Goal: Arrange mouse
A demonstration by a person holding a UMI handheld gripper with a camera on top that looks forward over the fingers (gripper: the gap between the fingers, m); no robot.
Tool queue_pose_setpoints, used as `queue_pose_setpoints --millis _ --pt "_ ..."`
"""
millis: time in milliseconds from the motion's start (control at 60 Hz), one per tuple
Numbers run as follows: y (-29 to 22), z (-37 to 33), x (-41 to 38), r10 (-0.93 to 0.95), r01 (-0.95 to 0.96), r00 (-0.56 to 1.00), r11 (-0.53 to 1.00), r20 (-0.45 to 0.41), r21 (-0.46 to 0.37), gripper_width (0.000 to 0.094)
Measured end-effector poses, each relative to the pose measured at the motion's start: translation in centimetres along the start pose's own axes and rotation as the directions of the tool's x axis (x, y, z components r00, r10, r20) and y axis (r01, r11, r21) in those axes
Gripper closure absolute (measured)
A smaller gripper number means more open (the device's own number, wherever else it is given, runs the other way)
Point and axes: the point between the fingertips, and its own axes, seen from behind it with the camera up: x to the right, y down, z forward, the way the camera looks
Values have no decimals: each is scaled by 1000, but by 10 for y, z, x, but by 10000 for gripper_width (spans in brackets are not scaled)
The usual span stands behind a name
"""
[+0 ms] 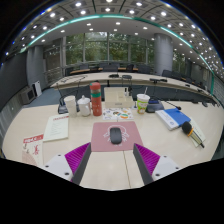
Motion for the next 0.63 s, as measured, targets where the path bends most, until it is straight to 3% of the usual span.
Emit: queue_pose_setpoints --millis 283,633 --pt "48 -131 -24 -18 19 999 999 -49 25 79" --pt "69 -186 -39 -14 16 998 999 -66 39 78"
